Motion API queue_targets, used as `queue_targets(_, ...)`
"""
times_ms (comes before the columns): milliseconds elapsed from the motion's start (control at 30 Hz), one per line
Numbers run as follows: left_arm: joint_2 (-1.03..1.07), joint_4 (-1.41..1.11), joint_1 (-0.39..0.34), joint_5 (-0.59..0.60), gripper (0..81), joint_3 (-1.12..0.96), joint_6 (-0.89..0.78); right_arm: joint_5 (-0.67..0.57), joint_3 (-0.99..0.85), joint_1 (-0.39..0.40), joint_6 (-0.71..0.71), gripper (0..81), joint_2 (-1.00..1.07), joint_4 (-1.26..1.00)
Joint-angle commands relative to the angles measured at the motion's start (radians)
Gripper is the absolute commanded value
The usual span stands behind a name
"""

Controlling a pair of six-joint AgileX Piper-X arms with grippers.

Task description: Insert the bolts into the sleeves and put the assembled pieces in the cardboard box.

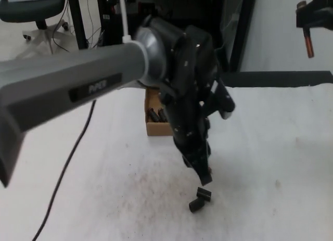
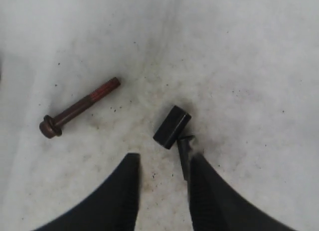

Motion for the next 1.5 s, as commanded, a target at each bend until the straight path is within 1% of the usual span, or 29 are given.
queue_targets(0,0.019,0.014,-0.014,-0.016,31.0,-0.028,0.014,-0.048,0.007,-0.003,0.008,0.8,-0.016,0.002)
queue_targets(133,0.037,0.014,-0.015,-0.013,31.3,-0.028,0.032,-0.095,0.008,-0.003,0.008,0.8,-0.016,0.018)
queue_targets(267,0.055,0.004,-0.015,0.107,31.3,-0.028,0.088,-0.099,0.008,-0.003,0.008,0.8,-0.016,0.017)
queue_targets(600,0.093,-0.005,-0.015,0.113,31.4,-0.028,0.141,-0.090,0.008,-0.012,-0.004,0.8,-0.016,0.058)
queue_targets(633,0.093,-0.004,-0.015,0.113,32.6,-0.028,0.149,-0.090,0.008,-0.017,-0.007,0.8,-0.016,0.064)
queue_targets(700,0.093,-0.004,-0.015,0.113,39.8,-0.028,0.151,-0.090,0.008,-0.026,-0.008,0.8,-0.019,0.075)
queue_targets(767,0.093,-0.004,-0.015,0.100,48.2,-0.028,0.151,-0.090,0.008,-0.034,-0.012,0.8,-0.023,0.081)
queue_targets(800,0.093,-0.006,-0.015,0.089,50.0,-0.028,0.151,-0.090,0.008,-0.036,-0.014,0.8,-0.026,0.080)
queue_targets(867,0.093,-0.019,-0.015,0.035,49.4,-0.028,0.151,-0.092,0.008,-0.041,-0.015,0.8,-0.036,0.080)
queue_targets(1033,0.110,-0.035,-0.017,0.007,49.4,-0.028,0.178,-0.092,0.008,-0.042,-0.015,0.8,-0.055,0.080)
queue_targets(1167,0.135,-0.035,-0.020,-0.038,49.4,-0.028,0.178,-0.092,0.008,-0.042,-0.015,0.8,-0.057,0.080)
queue_targets(1467,0.165,-0.078,-0.020,-0.052,49.4,-0.028,0.178,-0.092,0.008,-0.042,-0.015,0.8,-0.057,0.080)
